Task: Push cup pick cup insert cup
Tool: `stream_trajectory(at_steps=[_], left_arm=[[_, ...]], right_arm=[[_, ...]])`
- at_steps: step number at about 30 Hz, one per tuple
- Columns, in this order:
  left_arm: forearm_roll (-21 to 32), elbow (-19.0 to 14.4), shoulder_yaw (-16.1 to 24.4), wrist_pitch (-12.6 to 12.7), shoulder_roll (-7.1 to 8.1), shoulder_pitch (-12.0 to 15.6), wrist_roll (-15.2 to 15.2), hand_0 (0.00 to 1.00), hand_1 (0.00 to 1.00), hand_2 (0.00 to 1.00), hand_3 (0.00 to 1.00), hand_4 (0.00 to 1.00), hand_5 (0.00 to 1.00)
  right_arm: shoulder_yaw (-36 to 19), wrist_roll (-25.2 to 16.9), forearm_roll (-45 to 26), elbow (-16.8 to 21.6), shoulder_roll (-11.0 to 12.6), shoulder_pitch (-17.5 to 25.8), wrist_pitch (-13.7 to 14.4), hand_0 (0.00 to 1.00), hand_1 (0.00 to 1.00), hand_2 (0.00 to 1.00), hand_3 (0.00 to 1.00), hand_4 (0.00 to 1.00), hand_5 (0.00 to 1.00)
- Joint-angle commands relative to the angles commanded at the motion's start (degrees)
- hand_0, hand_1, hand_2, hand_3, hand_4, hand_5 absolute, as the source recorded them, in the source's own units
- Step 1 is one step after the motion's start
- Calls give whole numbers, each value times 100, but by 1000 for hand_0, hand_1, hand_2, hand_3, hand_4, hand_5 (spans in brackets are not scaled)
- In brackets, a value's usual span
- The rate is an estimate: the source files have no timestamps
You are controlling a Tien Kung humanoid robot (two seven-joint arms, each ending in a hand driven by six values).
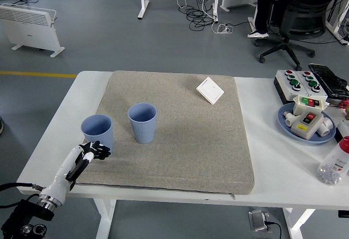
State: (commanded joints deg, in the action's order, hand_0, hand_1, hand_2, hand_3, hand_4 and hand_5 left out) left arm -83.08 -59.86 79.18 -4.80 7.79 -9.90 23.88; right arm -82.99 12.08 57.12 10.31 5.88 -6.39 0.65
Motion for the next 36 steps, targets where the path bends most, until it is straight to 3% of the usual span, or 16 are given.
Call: stream_trajectory(at_steps=[23,36], left_arm=[[-103,479,-95,-19,-36,-360,-11,644,584,547,518,584,998],[-160,642,-106,-18,63,-485,21,680,583,546,518,583,998]], right_arm=[[39,6,2,0,-10,8,2,773,696,742,574,131,499],[66,9,-27,0,-11,16,3,773,696,741,574,131,497]])
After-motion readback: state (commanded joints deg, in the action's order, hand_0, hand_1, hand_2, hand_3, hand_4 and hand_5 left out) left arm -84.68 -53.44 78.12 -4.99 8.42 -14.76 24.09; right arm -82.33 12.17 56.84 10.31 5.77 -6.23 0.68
